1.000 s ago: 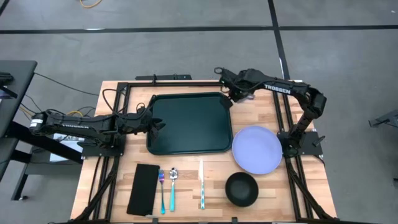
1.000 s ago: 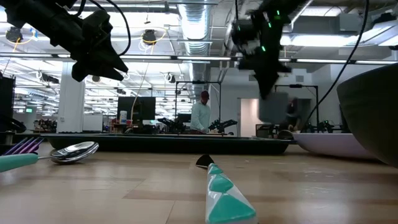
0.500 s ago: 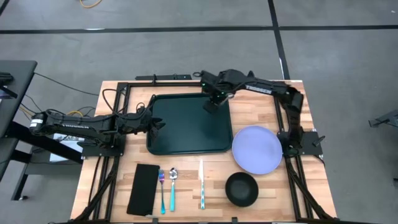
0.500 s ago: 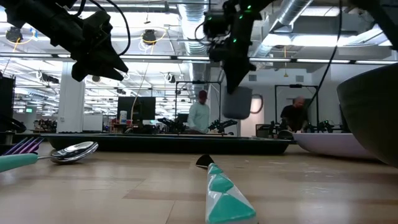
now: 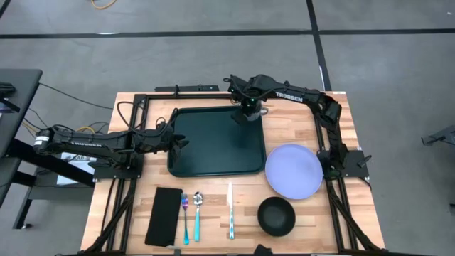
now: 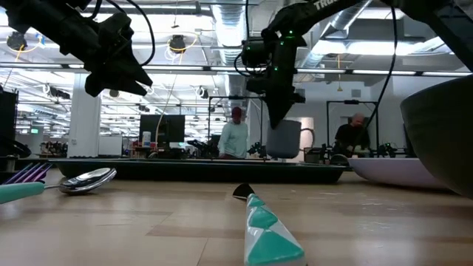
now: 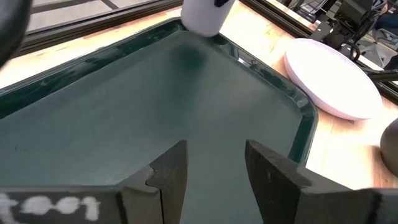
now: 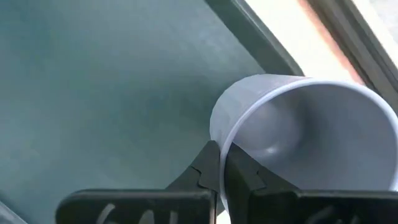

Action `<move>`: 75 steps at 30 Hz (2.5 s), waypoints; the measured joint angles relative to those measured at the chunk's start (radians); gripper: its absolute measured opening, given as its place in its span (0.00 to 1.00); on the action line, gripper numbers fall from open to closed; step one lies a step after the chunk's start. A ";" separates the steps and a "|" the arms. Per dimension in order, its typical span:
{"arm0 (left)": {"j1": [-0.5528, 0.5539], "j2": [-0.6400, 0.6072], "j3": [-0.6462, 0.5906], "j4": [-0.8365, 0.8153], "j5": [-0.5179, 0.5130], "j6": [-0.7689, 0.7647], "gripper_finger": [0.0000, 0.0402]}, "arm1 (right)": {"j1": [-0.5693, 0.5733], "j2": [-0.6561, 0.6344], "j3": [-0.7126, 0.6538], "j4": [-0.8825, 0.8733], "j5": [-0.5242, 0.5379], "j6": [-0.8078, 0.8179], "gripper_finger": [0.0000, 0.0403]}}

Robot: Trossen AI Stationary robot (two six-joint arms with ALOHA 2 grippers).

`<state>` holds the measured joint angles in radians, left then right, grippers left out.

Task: Set up tray
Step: Put the gray mug on the black serving tray, then put the violet plate under the gray mug on the black serving tray

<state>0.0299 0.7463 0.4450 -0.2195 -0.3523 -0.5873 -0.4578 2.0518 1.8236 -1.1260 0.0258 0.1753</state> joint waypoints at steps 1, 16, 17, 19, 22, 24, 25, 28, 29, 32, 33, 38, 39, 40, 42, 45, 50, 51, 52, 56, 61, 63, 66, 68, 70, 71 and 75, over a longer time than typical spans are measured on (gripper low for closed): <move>0.000 0.000 0.000 0.000 0.000 0.000 0.37 | 0.002 0.000 0.001 0.028 0.001 0.000 0.00; 0.000 0.000 0.000 0.000 0.001 0.001 0.37 | 0.030 0.084 0.000 0.017 0.010 0.008 0.00; 0.000 0.000 0.000 0.000 0.001 0.001 0.37 | 0.033 0.088 0.001 0.015 0.010 0.009 0.00; 0.000 0.000 0.000 0.000 0.001 0.001 0.37 | 0.040 0.092 0.005 0.029 0.026 0.009 0.00; 0.000 0.000 0.000 0.000 0.003 0.001 0.37 | 0.041 0.093 0.004 0.037 0.048 0.008 0.01; 0.000 0.000 0.000 0.000 0.004 0.002 0.37 | 0.038 0.094 0.004 0.040 0.059 0.007 0.01; 0.000 0.000 0.000 0.000 0.004 0.001 0.37 | 0.034 0.094 0.004 0.039 0.059 0.007 0.02; 0.000 0.000 0.000 0.000 0.004 0.002 0.37 | 0.028 0.094 0.003 0.035 0.057 0.003 0.04; 0.000 0.000 0.000 0.000 0.004 0.002 0.37 | 0.028 0.095 0.002 0.035 0.057 -0.001 0.05; 0.000 0.000 0.000 0.000 0.004 0.002 0.37 | 0.028 0.099 0.000 0.037 0.058 -0.018 0.09; 0.000 0.000 0.000 0.000 0.003 0.002 0.37 | 0.029 0.099 0.000 0.040 0.061 -0.018 0.11; 0.000 0.000 0.000 0.000 0.003 0.002 0.37 | 0.033 0.092 0.001 0.043 0.075 -0.026 0.23; 0.000 0.000 0.000 0.000 0.003 0.002 0.37 | 0.037 0.089 0.001 0.049 0.083 -0.026 0.25; 0.000 0.000 0.000 0.000 0.003 0.002 0.37 | 0.039 0.088 0.004 0.052 0.089 -0.026 0.28; 0.000 0.000 0.000 0.000 0.003 0.003 0.37 | 0.038 0.081 0.016 0.039 0.110 -0.027 0.33; 0.000 0.000 0.000 0.000 0.000 0.004 0.37 | 0.046 0.070 0.065 0.035 0.133 -0.027 0.39; 0.000 0.000 0.000 0.000 -0.001 0.007 0.37 | 0.067 0.063 0.199 -0.110 0.131 0.007 0.46; 0.000 0.000 0.000 0.000 -0.001 0.007 0.37 | 0.077 0.062 0.232 -0.162 0.124 0.037 0.47; 0.000 0.000 0.000 0.000 -0.001 0.007 0.37 | 0.088 0.059 0.263 -0.213 0.106 0.069 0.47; 0.000 0.000 0.000 0.000 -0.001 0.022 0.37 | 0.169 0.018 0.312 -0.302 0.077 0.159 0.49; 0.000 0.000 0.000 -0.001 0.011 0.028 0.37 | 0.312 -0.046 0.311 -0.334 0.082 0.269 0.48; 0.000 0.000 0.000 -0.010 0.029 0.028 0.37 | 0.374 -0.059 0.311 -0.366 0.102 0.330 0.48; 0.000 0.000 0.000 -0.040 0.062 0.028 0.37 | 0.461 -0.067 0.292 -0.447 0.185 0.462 0.47; 0.000 0.000 0.000 -0.062 0.081 0.031 0.37 | 0.508 -0.072 0.244 -0.442 0.222 0.567 0.47; 0.000 0.000 0.000 -0.078 0.102 0.055 0.37 | 0.544 -0.099 0.169 -0.425 0.208 0.649 0.46; 0.000 0.000 0.000 -0.082 0.111 0.068 0.37 | 0.559 -0.110 0.134 -0.405 0.197 0.696 0.46; 0.000 0.000 0.000 -0.077 0.149 0.090 0.37 | 0.609 -0.159 -0.038 -0.388 0.138 0.897 0.45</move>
<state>0.0296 0.7460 0.4446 -0.2962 -0.2033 -0.4973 0.1510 1.8927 1.7855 -1.5136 0.1642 1.0725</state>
